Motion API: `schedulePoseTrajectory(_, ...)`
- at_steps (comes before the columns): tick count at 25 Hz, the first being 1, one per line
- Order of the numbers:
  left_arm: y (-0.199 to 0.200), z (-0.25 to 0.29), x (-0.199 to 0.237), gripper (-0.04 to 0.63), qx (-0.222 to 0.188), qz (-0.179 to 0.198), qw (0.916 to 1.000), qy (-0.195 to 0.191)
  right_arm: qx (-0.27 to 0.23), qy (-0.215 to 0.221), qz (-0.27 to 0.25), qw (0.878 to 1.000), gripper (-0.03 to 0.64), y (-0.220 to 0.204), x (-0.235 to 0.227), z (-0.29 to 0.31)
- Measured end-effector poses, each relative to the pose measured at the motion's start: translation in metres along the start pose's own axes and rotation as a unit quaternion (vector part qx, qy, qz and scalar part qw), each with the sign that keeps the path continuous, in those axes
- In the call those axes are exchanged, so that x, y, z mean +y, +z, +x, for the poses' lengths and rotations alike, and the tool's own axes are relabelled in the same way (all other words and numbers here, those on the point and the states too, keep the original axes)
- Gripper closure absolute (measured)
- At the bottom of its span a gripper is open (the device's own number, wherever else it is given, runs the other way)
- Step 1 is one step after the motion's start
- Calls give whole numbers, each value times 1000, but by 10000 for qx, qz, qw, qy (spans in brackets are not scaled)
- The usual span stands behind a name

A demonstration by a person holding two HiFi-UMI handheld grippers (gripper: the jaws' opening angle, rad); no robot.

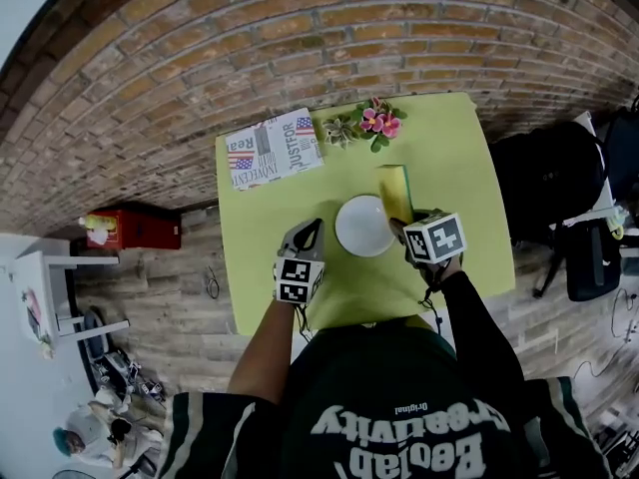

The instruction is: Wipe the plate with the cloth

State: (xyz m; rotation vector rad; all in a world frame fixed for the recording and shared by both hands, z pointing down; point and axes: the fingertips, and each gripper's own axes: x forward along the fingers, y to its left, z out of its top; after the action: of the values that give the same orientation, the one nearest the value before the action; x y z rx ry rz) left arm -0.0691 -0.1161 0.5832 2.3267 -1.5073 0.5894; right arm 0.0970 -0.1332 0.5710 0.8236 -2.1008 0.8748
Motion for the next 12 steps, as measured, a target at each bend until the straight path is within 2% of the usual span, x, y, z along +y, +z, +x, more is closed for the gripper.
schedulePoseTrajectory(3,28,-14,3,589,-311,142,9990,270,-536,-197,-354,9977,483,17,1,-11)
schedulePoseTrajectory(7,64,-33,2,589,-678,281,9958,550,-1232,-442,-837,9878,485,40,4,-32)
schedulePoseTrajectory(10,88,-45,-1,589,-850,370,9933,687,-1723,-652,-1234,9751,486,55,7,-52)
schedulePoseTrajectory(12,102,-53,-3,589,-957,409,9917,761,-2161,-871,-1482,9611,492,65,10,-71)
